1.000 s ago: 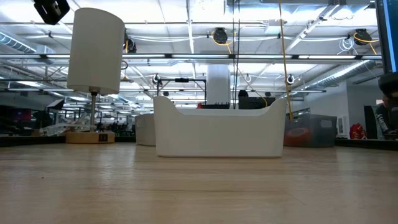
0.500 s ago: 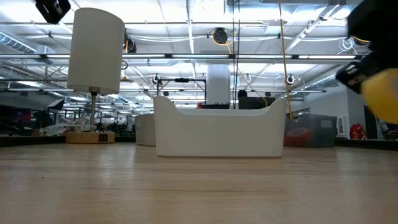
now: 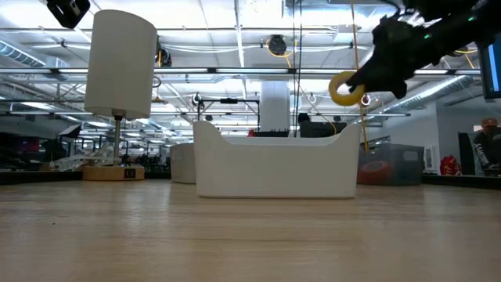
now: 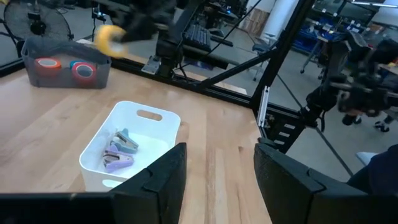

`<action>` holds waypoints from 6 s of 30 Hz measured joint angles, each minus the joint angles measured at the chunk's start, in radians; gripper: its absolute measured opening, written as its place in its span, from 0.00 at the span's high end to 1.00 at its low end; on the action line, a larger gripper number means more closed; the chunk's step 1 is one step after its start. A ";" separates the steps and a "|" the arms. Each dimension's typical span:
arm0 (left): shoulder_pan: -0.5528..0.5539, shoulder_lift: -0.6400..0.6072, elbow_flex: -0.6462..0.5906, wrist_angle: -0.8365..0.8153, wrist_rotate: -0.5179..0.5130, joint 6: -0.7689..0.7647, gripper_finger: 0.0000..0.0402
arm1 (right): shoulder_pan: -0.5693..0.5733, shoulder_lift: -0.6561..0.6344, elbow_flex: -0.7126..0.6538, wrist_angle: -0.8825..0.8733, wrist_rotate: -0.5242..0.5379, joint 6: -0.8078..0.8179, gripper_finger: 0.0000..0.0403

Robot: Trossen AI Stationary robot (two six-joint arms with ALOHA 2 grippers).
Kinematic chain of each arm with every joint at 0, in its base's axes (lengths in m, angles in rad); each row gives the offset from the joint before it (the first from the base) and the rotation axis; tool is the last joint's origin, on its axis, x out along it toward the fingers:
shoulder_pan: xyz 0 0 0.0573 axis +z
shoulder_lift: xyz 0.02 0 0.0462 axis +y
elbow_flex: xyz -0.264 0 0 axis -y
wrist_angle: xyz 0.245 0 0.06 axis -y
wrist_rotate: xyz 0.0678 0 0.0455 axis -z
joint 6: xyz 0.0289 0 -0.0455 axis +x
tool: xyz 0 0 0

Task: Pick and place Stapler, Stapler remover, tape
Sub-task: Put the yellow tape into the black bin, then return to Home Position

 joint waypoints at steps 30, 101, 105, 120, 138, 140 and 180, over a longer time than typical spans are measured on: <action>0.000 0.000 0.000 0.001 -0.003 -0.001 0.54 | -0.597 0.559 0.052 0.224 -0.056 -0.195 0.76; 0.000 0.000 0.000 0.031 -0.003 0.041 0.54 | -0.664 0.688 0.136 0.224 0.025 -0.274 0.45; 0.000 0.000 0.000 0.031 -0.003 0.037 0.54 | -0.664 0.694 0.137 0.240 0.026 -0.276 0.46; 0.000 0.000 0.000 0.031 -0.003 0.022 0.54 | -0.694 0.684 0.137 0.215 0.040 -0.206 0.48; 0.000 0.000 0.000 0.031 -0.003 0.015 0.54 | -0.722 0.585 0.135 0.195 0.045 -0.211 0.48; 0.000 0.000 0.000 0.031 -0.003 0.014 0.54 | -0.722 0.516 0.135 0.178 -0.008 -0.192 0.48; 0.148 0.130 -0.001 0.096 0.085 0.164 0.54 | -0.653 -0.454 0.059 -0.378 -0.472 0.034 1.00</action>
